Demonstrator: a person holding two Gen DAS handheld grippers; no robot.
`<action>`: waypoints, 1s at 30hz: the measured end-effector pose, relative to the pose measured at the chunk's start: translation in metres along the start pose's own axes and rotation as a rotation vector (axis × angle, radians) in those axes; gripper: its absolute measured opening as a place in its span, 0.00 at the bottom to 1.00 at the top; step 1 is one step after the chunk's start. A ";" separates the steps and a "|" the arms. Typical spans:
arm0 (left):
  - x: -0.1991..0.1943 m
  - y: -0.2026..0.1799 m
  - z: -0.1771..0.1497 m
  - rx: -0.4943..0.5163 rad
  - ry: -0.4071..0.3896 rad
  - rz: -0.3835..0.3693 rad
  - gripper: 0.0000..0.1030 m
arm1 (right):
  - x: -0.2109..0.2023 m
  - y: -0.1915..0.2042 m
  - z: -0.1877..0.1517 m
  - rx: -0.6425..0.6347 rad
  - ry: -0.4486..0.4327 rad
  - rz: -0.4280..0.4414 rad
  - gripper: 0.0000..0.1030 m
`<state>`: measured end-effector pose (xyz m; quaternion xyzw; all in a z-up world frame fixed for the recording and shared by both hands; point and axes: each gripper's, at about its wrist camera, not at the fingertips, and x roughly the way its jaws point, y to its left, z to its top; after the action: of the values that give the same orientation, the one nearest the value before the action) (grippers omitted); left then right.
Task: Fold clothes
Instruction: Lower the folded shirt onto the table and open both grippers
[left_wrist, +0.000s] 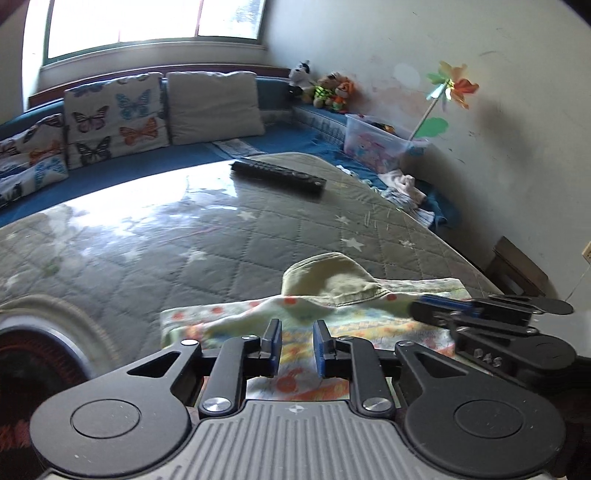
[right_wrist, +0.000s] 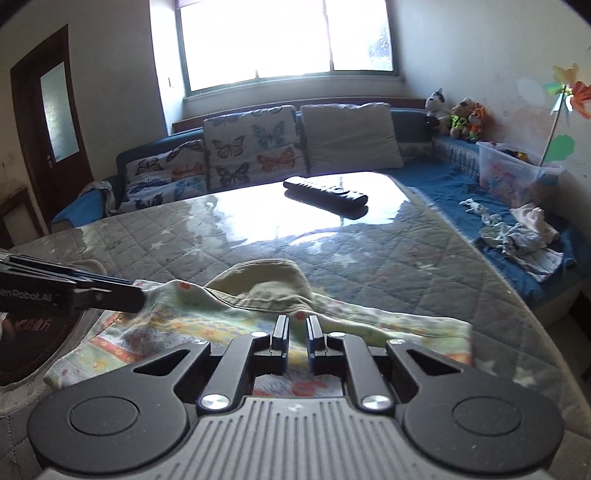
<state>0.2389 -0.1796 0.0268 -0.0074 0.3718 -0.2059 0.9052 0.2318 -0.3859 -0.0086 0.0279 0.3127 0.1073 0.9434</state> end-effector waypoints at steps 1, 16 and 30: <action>0.006 0.000 0.001 0.000 0.006 -0.006 0.16 | 0.005 0.001 0.001 0.000 0.007 0.006 0.10; 0.041 0.018 0.002 -0.072 0.046 -0.030 0.14 | 0.020 0.003 0.002 0.006 0.025 0.016 0.10; -0.023 -0.024 -0.040 0.070 0.009 -0.042 0.15 | -0.045 0.052 -0.041 -0.120 0.010 0.077 0.10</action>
<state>0.1883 -0.1875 0.0171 0.0173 0.3681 -0.2377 0.8987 0.1624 -0.3457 -0.0090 -0.0171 0.3091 0.1620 0.9370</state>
